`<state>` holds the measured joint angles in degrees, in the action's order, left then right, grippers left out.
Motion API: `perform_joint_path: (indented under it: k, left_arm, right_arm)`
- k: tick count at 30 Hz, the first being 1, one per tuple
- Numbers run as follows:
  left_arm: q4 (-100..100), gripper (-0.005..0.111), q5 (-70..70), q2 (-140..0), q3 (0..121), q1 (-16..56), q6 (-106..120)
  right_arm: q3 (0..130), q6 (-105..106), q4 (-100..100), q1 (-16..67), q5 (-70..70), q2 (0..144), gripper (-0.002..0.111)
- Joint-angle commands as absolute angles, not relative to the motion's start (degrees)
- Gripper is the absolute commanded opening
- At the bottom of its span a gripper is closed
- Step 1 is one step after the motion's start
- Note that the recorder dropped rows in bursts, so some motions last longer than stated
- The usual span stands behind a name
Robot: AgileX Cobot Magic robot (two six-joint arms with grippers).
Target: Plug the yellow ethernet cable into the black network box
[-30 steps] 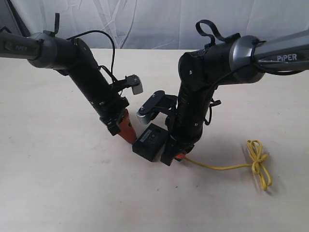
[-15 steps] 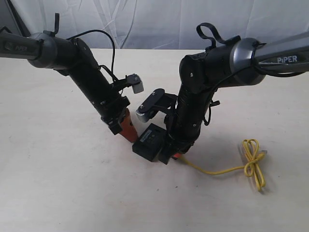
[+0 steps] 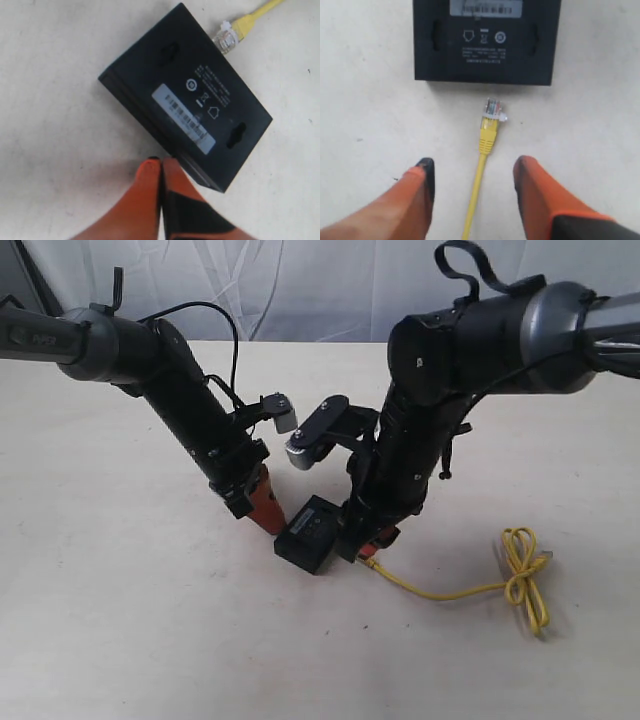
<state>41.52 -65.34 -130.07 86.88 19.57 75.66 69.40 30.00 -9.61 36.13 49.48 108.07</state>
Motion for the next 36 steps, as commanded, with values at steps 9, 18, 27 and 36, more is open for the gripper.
perform_joint_path:
  k: [9,18,27,36]
  left_arm:
    - [42.4,0.000,-65.8,-130.0,86.8,19.6,75.3]
    - [42.4,0.000,-65.8,-130.0,86.8,19.6,75.3]
    - [42.4,0.000,-65.8,-130.0,86.8,19.6,75.3]
    - [42.5,0.000,-65.8,-130.0,86.8,19.6,75.3]
  right_arm:
    - [57.4,30.2,-12.5,36.0,33.1,105.2,0.058]
    - [57.4,31.4,-12.7,36.0,30.8,108.8,0.058]
    - [57.4,31.4,-12.4,36.0,27.9,109.6,0.058]
    - [57.4,31.5,-12.0,36.0,27.6,110.5,0.058]
